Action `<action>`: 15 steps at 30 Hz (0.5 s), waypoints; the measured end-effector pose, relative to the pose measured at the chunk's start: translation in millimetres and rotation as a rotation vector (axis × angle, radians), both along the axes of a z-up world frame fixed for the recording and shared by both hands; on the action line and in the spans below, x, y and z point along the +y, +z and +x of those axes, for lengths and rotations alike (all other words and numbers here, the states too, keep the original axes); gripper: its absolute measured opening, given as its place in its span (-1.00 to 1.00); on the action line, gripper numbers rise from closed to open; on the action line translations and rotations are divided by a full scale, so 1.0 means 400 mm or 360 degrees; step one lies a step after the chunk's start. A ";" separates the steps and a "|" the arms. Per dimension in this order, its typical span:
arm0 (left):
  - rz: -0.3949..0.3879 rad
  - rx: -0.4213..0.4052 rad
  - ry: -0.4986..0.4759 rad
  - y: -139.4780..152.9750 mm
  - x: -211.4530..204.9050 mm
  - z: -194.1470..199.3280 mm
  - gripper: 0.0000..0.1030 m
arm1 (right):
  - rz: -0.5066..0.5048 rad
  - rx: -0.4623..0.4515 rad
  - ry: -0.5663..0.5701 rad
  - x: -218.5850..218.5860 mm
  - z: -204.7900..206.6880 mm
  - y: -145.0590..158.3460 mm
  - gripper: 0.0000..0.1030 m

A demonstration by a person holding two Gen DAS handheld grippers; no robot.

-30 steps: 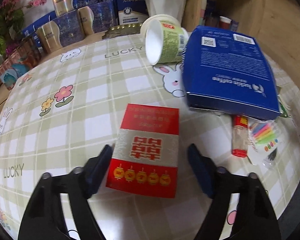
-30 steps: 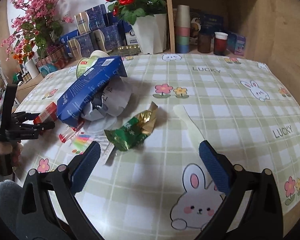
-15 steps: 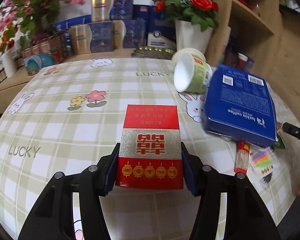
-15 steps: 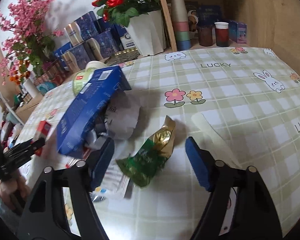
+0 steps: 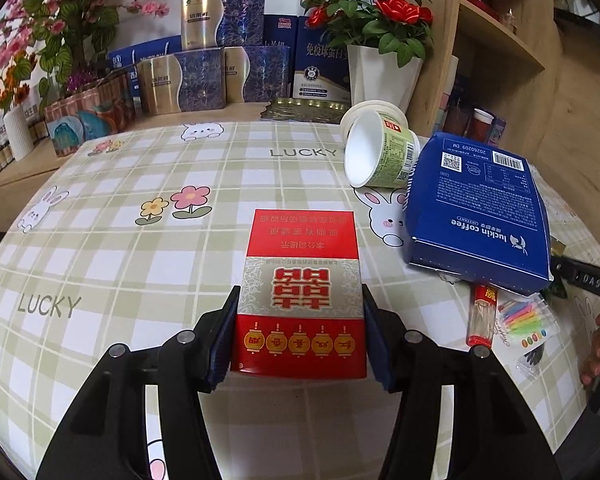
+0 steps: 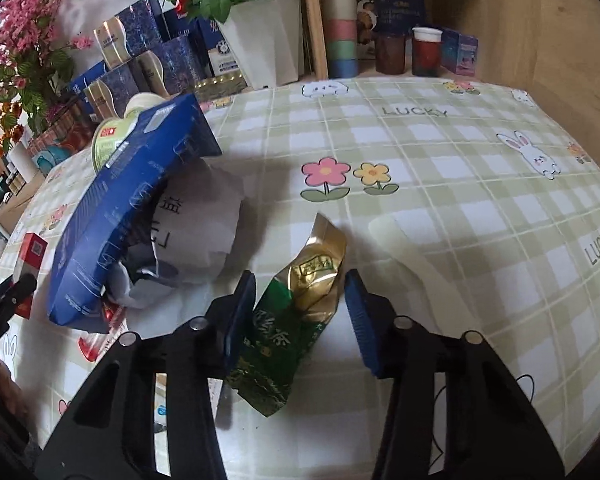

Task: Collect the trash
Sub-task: 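Grasp the green-gold candy wrapper with the right tool while the left tool holds the red box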

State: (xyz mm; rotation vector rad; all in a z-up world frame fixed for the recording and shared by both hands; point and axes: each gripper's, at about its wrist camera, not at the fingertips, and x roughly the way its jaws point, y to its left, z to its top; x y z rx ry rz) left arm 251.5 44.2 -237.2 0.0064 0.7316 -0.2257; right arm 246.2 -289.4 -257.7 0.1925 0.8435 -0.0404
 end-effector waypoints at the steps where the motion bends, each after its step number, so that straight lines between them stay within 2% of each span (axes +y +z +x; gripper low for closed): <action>1: -0.0005 0.0003 0.0002 0.000 0.002 0.001 0.06 | 0.0012 0.0001 0.0000 -0.003 0.001 -0.001 -0.14; 6: 0.0000 -0.0007 0.0019 0.001 0.001 -0.004 0.06 | 0.0081 -0.0016 -0.0025 -0.021 -0.008 -0.003 -0.32; 15: -0.0023 -0.0014 0.0102 0.004 0.021 -0.005 0.06 | 0.0161 -0.0292 0.0011 -0.026 -0.086 0.054 -0.37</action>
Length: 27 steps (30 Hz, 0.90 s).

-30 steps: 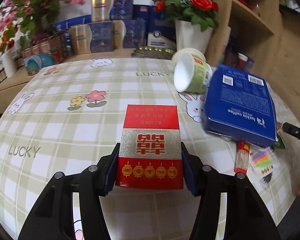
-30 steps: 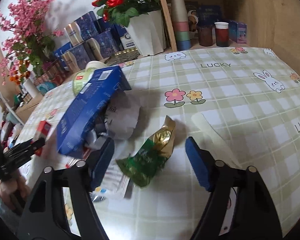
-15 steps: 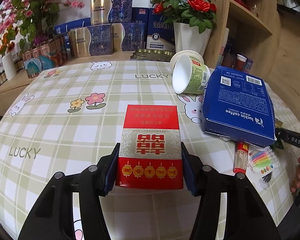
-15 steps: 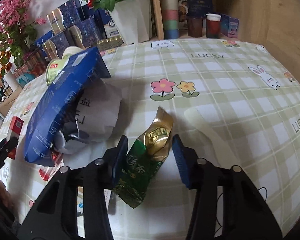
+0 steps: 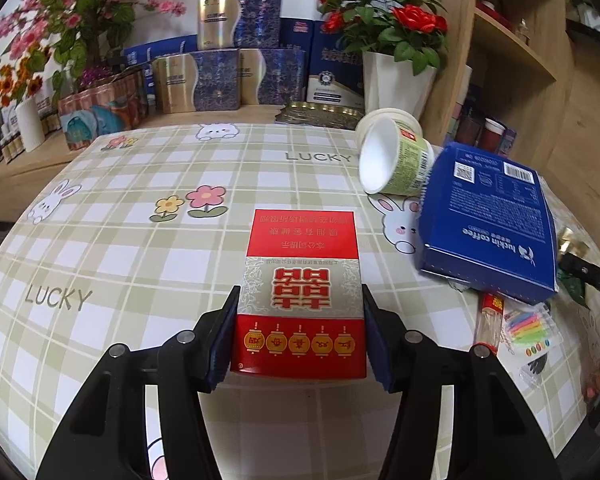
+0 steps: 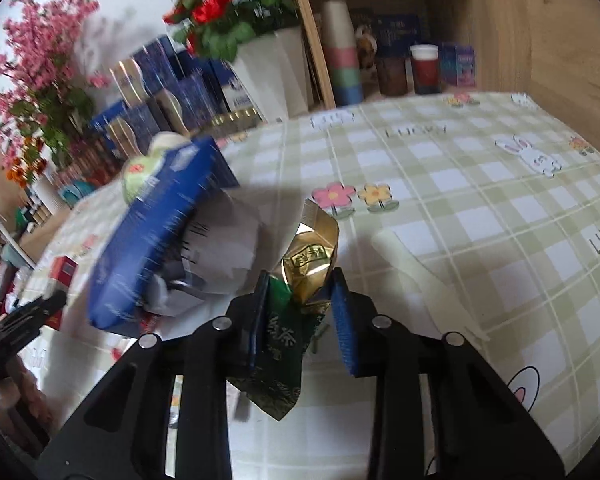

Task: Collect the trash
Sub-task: 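Grasp the green-gold candy wrapper with the right tool while the left tool holds the red box, then carry both items over the bin and open the right tool to drop the wrapper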

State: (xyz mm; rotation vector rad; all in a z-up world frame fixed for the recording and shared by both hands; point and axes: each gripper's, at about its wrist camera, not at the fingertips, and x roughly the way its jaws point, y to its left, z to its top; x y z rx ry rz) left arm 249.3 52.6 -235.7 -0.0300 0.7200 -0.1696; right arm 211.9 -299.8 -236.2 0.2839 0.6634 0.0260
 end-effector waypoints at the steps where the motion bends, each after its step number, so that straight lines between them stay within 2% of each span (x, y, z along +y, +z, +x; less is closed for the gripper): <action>1: -0.0011 -0.0001 0.0023 0.001 0.006 0.000 0.06 | 0.0016 -0.0024 0.0014 -0.001 -0.016 0.011 -0.37; 5: -0.0004 -0.0010 0.0050 0.009 0.011 -0.005 0.06 | 0.0023 -0.0086 0.0050 -0.004 -0.068 0.056 -0.37; 8: 0.0109 -0.0026 0.0021 0.030 -0.011 -0.017 0.06 | 0.0004 -0.0122 0.0116 -0.001 -0.111 0.091 -0.37; 10: 0.0132 -0.0069 -0.0007 0.054 -0.019 -0.037 0.06 | -0.0018 -0.0146 0.0161 0.006 -0.145 0.114 -0.37; 14: 0.0045 -0.0123 -0.0055 0.116 -0.026 -0.084 0.06 | -0.0031 -0.0181 0.0222 0.024 -0.212 0.141 -0.37; 18: -0.0035 -0.0142 -0.0077 0.169 -0.037 -0.157 0.06 | 0.0033 -0.0199 0.0266 0.042 -0.272 0.158 -0.37; 22: -0.0190 -0.0121 -0.0070 0.188 -0.044 -0.259 0.06 | 0.0056 -0.0201 0.0325 0.067 -0.325 0.160 -0.37; 27: -0.0223 -0.0096 -0.0119 0.184 -0.069 -0.414 0.06 | 0.0026 -0.0144 0.0394 0.102 -0.376 0.141 -0.37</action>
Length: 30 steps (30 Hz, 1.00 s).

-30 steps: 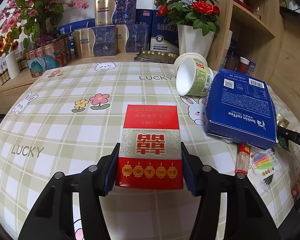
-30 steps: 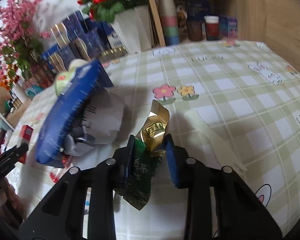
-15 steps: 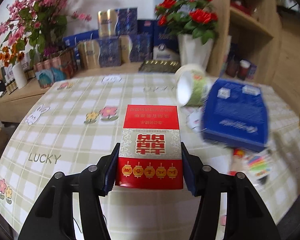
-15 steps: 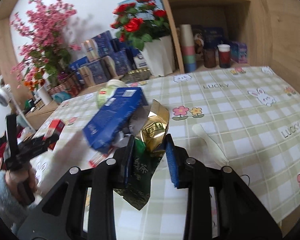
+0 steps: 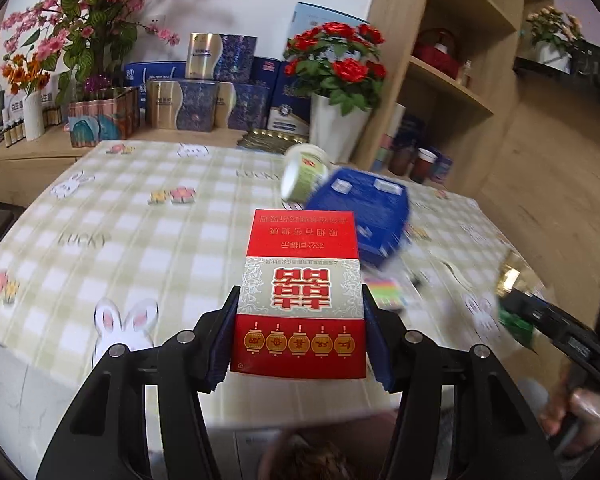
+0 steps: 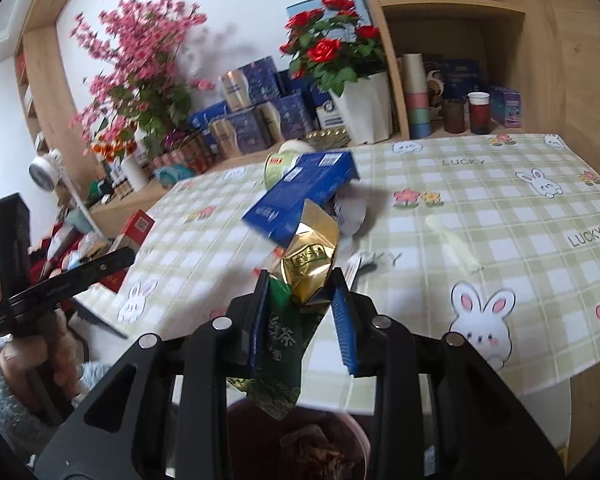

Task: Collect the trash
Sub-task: 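Carry both items over the bin and open the right tool to drop the wrapper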

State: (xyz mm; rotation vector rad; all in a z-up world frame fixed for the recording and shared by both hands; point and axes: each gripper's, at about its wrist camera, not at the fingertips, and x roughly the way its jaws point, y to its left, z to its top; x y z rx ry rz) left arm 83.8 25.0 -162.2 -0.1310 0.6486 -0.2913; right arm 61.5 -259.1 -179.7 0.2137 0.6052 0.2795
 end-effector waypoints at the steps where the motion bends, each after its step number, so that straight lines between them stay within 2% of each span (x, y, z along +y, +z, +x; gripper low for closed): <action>1: 0.0008 0.0000 -0.0006 0.000 -0.002 -0.024 0.06 | -0.0001 0.0009 0.0005 0.004 -0.009 -0.005 -0.37; 7: 0.0072 -0.0013 -0.0066 0.002 -0.006 -0.148 0.06 | -0.0031 0.0065 0.0066 0.038 -0.071 -0.049 -0.37; 13: 0.0035 0.0010 -0.0076 -0.015 -0.002 -0.208 0.06 | -0.0020 0.0155 0.0113 0.065 -0.106 -0.109 -0.37; 19: 0.0057 0.0046 -0.0102 -0.059 -0.017 -0.232 0.06 | -0.0075 0.0243 0.0162 0.088 -0.115 -0.159 -0.37; 25: 0.0048 0.0089 -0.0119 -0.089 -0.027 -0.218 0.06 | -0.0103 0.0271 0.0196 0.100 -0.101 -0.175 -0.37; 30: 0.0049 0.0143 -0.0136 -0.118 -0.035 -0.202 0.06 | -0.0138 0.0357 0.0217 0.116 -0.080 -0.202 -0.36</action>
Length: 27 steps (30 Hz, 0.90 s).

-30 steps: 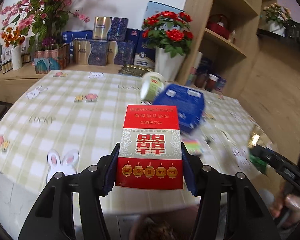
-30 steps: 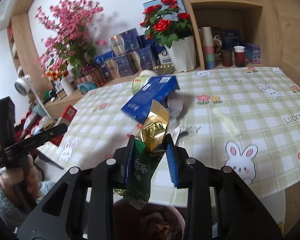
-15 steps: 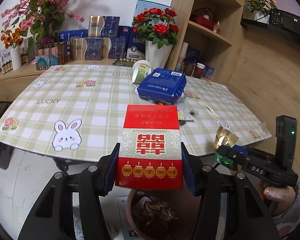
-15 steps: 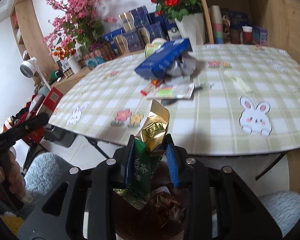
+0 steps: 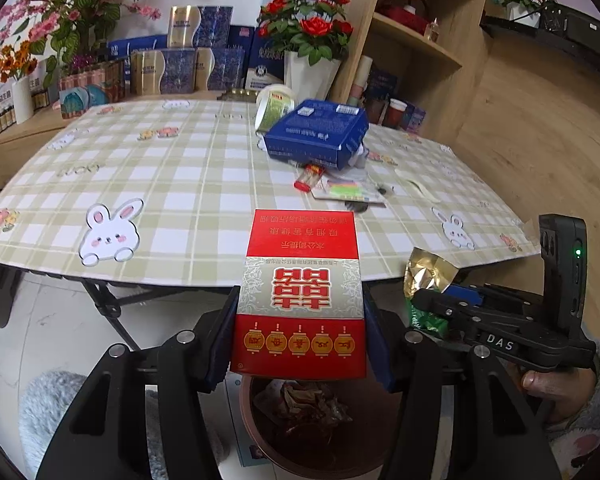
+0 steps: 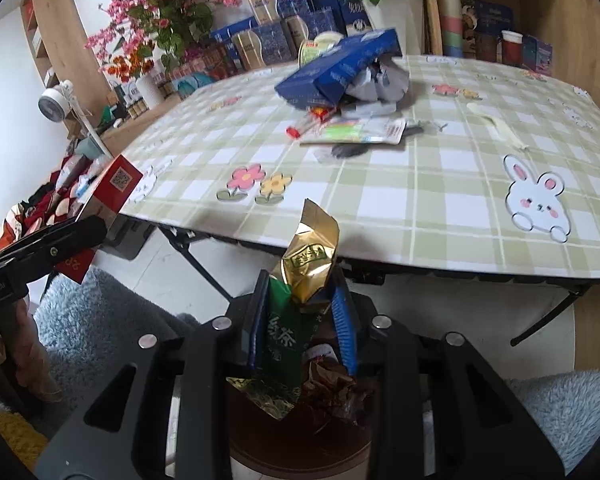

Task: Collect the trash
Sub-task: 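Carry both items over the bin and open the right tool to drop the wrapper, then open the left tool over the bin to drop the red cigarette box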

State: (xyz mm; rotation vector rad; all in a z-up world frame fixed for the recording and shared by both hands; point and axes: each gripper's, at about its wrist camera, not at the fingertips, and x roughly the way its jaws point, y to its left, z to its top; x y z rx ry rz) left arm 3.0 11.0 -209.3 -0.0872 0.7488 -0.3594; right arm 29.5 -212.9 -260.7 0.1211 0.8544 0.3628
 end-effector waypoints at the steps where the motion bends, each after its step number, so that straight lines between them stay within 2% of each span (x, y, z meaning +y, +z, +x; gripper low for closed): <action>1: 0.0001 0.0007 -0.0004 -0.004 -0.002 0.002 0.06 | -0.0026 0.0027 0.0008 0.009 0.005 -0.009 -0.36; 10: -0.0018 0.0040 -0.0022 -0.025 -0.005 0.015 0.06 | -0.0079 0.0094 0.0003 0.023 0.013 -0.036 -0.30; 12: -0.0019 0.0041 -0.0028 -0.025 -0.006 0.015 0.06 | -0.0076 0.0080 -0.0007 0.020 0.012 -0.032 -0.21; 15: -0.0015 0.0040 -0.0036 -0.025 -0.007 0.012 0.06 | -0.0064 0.0039 -0.0033 0.011 0.006 -0.017 -0.05; 18: -0.0013 0.0038 -0.0042 -0.025 -0.010 0.009 0.06 | -0.0047 -0.0020 -0.0083 -0.007 0.003 0.007 0.18; 20: -0.0009 0.0036 -0.0049 -0.025 -0.012 0.007 0.06 | -0.0023 -0.0067 -0.0123 -0.024 0.002 0.027 0.52; 22: 0.0010 0.0031 -0.0074 -0.020 -0.018 0.008 0.06 | -0.0015 -0.0145 -0.0177 -0.049 -0.002 0.057 0.76; 25: 0.0026 -0.0005 -0.0162 -0.001 -0.024 0.008 0.06 | -0.0052 -0.0298 -0.0217 -0.087 -0.011 0.108 0.88; 27: 0.0053 -0.0031 -0.0216 0.012 -0.027 0.011 0.06 | -0.0146 -0.0414 -0.0218 -0.106 -0.023 0.137 0.89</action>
